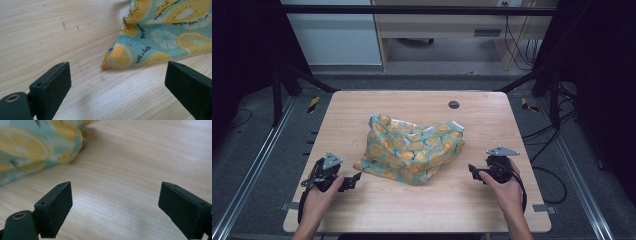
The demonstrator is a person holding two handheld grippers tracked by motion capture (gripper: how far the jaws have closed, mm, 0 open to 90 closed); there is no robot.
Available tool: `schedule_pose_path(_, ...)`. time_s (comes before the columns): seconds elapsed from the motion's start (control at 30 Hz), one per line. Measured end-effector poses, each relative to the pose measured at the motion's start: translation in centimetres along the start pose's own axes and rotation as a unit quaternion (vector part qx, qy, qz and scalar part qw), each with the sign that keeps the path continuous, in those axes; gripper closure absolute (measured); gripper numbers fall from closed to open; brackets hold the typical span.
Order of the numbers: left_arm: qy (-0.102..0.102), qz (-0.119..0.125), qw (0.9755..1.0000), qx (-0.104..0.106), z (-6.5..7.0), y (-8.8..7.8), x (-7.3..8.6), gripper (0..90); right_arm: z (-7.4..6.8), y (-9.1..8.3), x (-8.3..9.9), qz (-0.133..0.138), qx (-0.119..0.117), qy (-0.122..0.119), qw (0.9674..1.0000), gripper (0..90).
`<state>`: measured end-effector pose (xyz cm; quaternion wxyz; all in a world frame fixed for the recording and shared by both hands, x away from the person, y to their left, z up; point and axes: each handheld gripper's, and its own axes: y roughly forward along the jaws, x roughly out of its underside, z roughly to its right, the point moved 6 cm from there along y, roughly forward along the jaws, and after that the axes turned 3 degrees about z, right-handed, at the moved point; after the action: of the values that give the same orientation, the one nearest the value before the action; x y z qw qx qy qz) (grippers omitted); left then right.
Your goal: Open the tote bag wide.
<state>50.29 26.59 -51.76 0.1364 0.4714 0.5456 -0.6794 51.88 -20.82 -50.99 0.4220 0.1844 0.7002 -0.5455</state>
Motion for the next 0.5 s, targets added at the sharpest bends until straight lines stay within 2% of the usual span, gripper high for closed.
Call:
schedule_pose_path(0.13, 0.001, -0.001, 1.0, 0.006, 0.4, 0.0, 0.0, 6.4, -0.5, -1.0, -2.9, 0.01, 0.001, -0.019, 0.9998, 14.4)
schedule_pose_path(0.23, 0.007, -0.007, 0.9999, 0.009, 0.7, 0.1, 0.1, 6.4, -1.1, -1.5, -5.4, 0.004, -0.006, -0.048, 0.9988, 13.0)
schedule_pose_path(0.27, 0.007, -0.007, 0.9999, 0.009, 0.7, 0.1, 0.1, 6.4, -1.1, -1.5, -5.4, 0.004, -0.006, -0.048, 0.9988, 13.0)
schedule_pose_path(0.3, 0.012, -0.01, 0.9998, 0.009, 0.9, 0.3, 0.1, 6.4, -1.5, -1.7, -6.9, -0.001, -0.015, -0.058, 0.9982, 12.0)
schedule_pose_path(0.43, 0.018, -0.009, 0.9998, 0.01, 1.1, 0.2, 0.0, 6.5, -2.3, -1.4, -9.5, -0.016, -0.032, -0.074, 0.9966, 14.4)
schedule_pose_path(0.47, 0.018, -0.009, 0.9998, 0.01, 1.1, 0.2, 0.0, 6.5, -2.3, -1.4, -9.5, -0.016, -0.032, -0.074, 0.9966, 14.4)
schedule_pose_path(0.5, 0.017, -0.006, 0.9998, 0.01, 1.1, 0.1, -0.1, 6.5, -2.7, -1.2, -10.9, -0.021, -0.039, -0.086, 0.9953, 16.0)
